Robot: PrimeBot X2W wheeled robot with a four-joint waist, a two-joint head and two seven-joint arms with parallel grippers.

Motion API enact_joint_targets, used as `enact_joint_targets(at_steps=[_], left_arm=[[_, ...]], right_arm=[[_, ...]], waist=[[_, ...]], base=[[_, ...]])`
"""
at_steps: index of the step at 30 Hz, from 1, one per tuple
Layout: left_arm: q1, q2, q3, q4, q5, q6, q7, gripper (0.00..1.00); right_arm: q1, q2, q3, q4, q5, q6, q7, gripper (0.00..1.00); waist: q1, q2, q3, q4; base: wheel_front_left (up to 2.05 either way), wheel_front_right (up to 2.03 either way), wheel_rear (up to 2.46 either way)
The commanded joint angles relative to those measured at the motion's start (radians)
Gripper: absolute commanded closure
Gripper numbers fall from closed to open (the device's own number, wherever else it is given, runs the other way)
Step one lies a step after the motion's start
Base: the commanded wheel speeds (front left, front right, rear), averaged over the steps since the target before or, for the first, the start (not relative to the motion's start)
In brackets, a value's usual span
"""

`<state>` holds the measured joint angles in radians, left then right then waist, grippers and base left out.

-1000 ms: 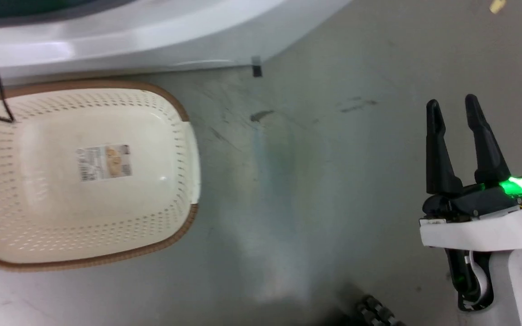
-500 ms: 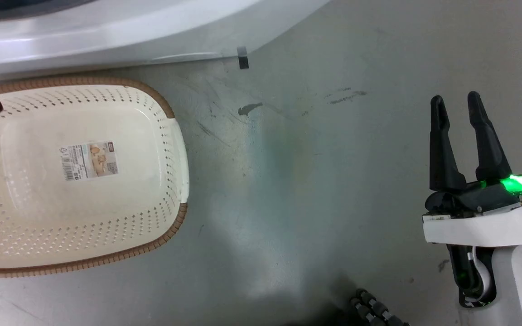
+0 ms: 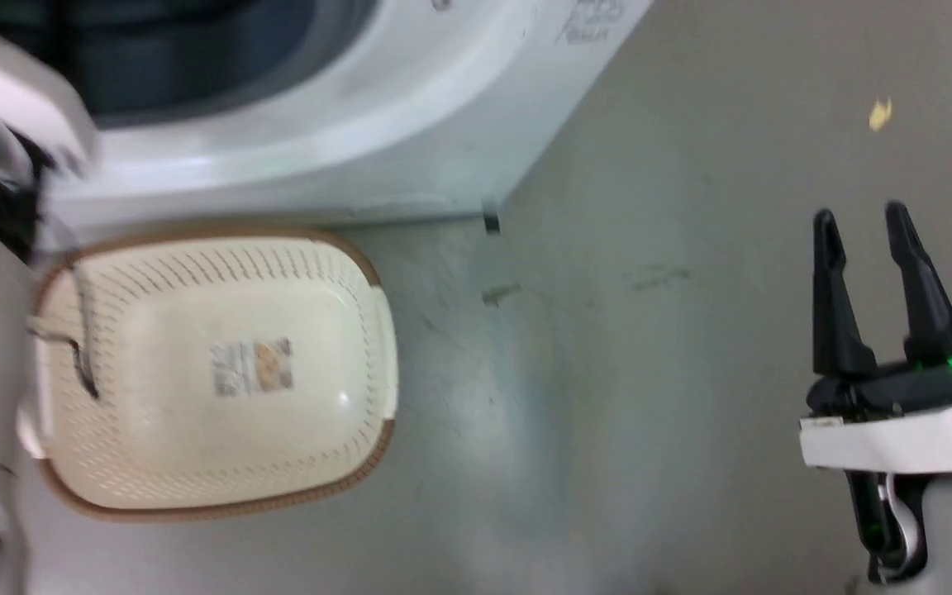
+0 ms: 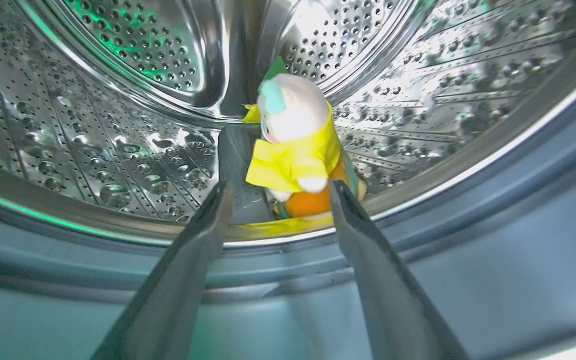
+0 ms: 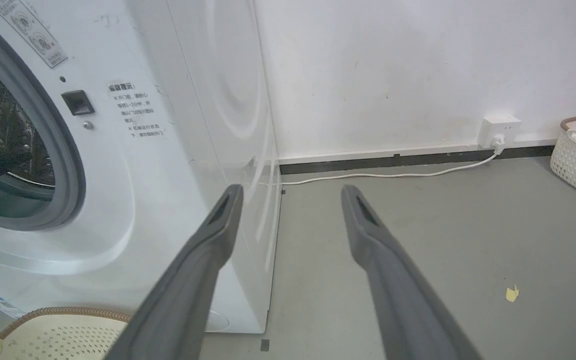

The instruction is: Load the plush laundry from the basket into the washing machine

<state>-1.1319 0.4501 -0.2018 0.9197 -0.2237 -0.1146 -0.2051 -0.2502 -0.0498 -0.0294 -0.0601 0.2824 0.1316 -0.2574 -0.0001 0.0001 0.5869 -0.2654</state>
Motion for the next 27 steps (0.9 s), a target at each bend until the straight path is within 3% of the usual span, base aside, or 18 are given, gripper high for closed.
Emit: enact_joint_targets(at_steps=[1, 6, 12, 19, 27], left_arm=[[0.067, -0.027, 0.008, -0.008, -0.019, -0.002, -0.028, 0.00], [0.263, -0.089, 0.032, -0.125, -0.068, -0.005, -0.055, 0.00], [0.569, -0.169, 0.118, -0.436, -0.104, 0.031, -0.056, 0.00], [0.859, -0.250, 0.154, -0.677, -0.058, 0.094, -0.057, 0.00], [1.050, -0.307, 0.168, -0.820, 0.023, 0.103, -0.057, 0.00]], right_arm=[[0.028, 0.000, -0.012, 0.003, -0.016, -0.001, -0.004, 0.00], [0.086, 0.000, -0.026, 0.011, -0.047, -0.001, -0.004, 0.00], [0.138, 0.000, -0.024, 0.018, -0.060, -0.001, -0.004, 0.00], [0.185, 0.000, 0.001, 0.027, -0.076, -0.001, -0.004, 0.00], [0.220, 0.000, 0.018, 0.043, -0.104, -0.001, -0.004, 0.00]], waist=[[0.0001, -0.0001, -0.121, 0.062], [0.0001, -0.0001, -0.238, 0.111], [0.0001, -0.0001, -0.342, 0.158], [0.0001, -0.0001, -0.419, 0.191], [0.0001, -0.0001, -0.458, 0.204]], base=[[0.00, 0.00, 0.00], [0.00, 0.00, 0.00], [0.00, 0.00, 0.00], [0.00, 0.00, 0.00], [0.00, 0.00, 0.00]])
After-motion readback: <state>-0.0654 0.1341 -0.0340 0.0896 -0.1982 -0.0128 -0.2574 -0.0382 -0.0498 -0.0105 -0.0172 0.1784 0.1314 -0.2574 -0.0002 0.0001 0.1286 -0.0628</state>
